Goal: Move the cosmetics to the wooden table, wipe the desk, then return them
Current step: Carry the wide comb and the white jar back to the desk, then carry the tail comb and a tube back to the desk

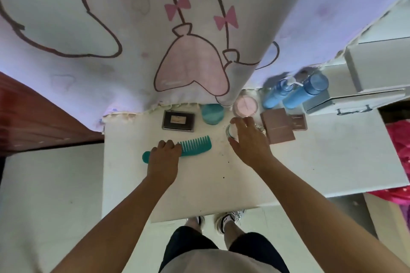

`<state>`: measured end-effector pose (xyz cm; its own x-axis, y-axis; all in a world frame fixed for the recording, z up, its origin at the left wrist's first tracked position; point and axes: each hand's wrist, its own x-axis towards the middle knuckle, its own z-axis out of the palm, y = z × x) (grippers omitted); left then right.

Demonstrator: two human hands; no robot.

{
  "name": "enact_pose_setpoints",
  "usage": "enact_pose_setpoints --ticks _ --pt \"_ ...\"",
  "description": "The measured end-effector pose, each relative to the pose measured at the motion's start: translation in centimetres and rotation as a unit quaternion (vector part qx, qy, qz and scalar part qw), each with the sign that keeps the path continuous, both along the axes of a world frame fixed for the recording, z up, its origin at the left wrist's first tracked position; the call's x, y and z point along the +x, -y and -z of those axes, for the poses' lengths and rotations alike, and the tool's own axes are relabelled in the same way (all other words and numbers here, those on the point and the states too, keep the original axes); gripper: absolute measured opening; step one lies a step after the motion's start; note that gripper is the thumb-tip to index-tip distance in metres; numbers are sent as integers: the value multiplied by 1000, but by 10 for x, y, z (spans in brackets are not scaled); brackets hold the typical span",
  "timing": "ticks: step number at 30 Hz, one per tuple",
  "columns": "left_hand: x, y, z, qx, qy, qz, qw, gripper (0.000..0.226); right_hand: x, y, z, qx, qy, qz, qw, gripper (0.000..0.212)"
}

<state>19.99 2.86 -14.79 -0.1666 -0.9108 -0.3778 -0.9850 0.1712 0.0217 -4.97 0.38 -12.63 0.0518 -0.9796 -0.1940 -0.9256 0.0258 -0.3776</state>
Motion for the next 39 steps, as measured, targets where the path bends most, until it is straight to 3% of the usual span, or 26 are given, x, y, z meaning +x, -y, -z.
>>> enact_pose_setpoints --ticks 6,10,13,17,24,32,35,39 --pt "18 19 22 15 -19 29 999 51 18 14 28 42 -27 28 998 50" --pt "27 17 25 31 -46 45 997 49 28 5 31 71 -22 56 996 61" --pt "32 17 17 28 -55 34 998 43 28 3 19 69 -45 55 995 55" --pt "40 22 -21 -65 -62 15 996 44 23 9 -22 4 -60 36 998 40" --pt "49 12 -110 -199 -36 -73 977 60 23 23 -90 -100 -31 -70 992 44" --pt "86 -124 -182 -258 14 -332 907 61 127 11 -111 -181 94 -253 946 47" --pt "121 -194 -210 -248 90 -406 875 65 196 -29 -130 -234 165 -323 902 50" --pt "172 -306 -245 -294 134 -486 812 65 294 -101 -160 -262 195 -426 844 53"
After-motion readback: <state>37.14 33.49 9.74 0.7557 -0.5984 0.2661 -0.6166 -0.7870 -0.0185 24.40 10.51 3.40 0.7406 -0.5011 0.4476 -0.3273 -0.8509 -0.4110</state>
